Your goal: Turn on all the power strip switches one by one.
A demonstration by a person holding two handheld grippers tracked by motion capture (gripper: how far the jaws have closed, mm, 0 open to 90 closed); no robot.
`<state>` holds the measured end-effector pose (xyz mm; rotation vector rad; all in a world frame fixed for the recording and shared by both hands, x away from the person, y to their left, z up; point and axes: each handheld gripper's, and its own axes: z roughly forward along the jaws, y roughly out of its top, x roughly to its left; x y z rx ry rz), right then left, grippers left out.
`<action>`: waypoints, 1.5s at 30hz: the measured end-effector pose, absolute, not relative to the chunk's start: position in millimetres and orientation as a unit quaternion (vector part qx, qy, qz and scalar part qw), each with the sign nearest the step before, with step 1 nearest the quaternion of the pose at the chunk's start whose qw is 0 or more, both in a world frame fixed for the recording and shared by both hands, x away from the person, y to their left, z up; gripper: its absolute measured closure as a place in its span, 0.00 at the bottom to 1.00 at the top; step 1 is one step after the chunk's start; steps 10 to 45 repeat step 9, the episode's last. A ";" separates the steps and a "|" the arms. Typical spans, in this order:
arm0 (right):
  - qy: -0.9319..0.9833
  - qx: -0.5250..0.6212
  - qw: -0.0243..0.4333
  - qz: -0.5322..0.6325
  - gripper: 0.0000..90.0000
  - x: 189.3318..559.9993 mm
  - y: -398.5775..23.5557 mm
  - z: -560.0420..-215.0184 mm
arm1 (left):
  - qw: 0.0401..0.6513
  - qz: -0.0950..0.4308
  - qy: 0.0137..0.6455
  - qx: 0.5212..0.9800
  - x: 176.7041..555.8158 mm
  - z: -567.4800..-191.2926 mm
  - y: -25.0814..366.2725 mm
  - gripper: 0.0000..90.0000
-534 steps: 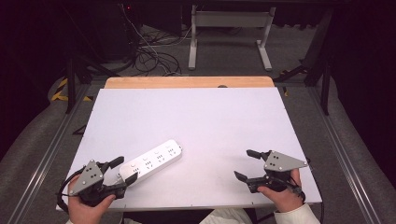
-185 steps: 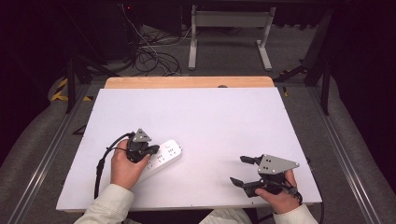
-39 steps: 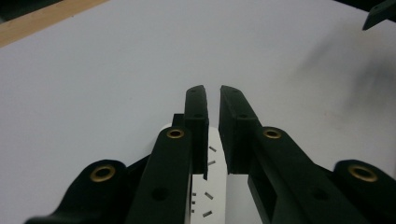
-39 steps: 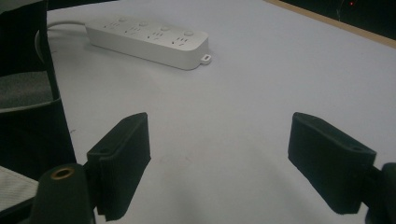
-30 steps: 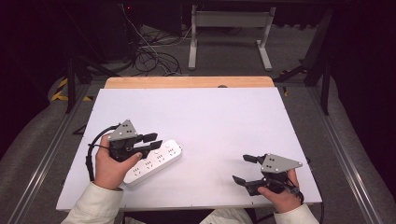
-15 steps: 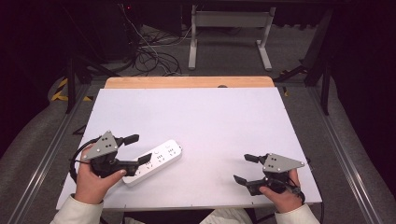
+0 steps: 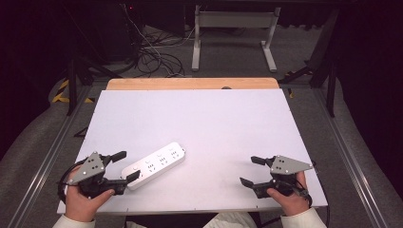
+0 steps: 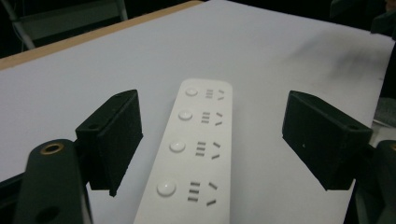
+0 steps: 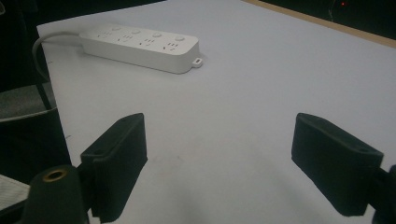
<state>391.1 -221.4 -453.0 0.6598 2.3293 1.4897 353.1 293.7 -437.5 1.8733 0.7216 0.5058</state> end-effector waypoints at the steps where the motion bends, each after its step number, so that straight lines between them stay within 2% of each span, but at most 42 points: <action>1: 0.810 0.230 0.149 0.518 0.21 391.3 -221.6 -453.1 | 0.505 0.213 0.303 0.779 351.7 -440.9 295.9 0.22; 9: 0.816 0.231 0.150 0.508 0.20 393.0 -221.6 -455.4 | 0.498 0.190 0.337 0.776 345.4 -471.9 309.0 0.14; 45: 0.816 0.231 0.150 0.508 0.20 393.0 -221.6 -455.4 | 0.498 0.190 0.337 0.776 345.4 -471.9 309.0 0.14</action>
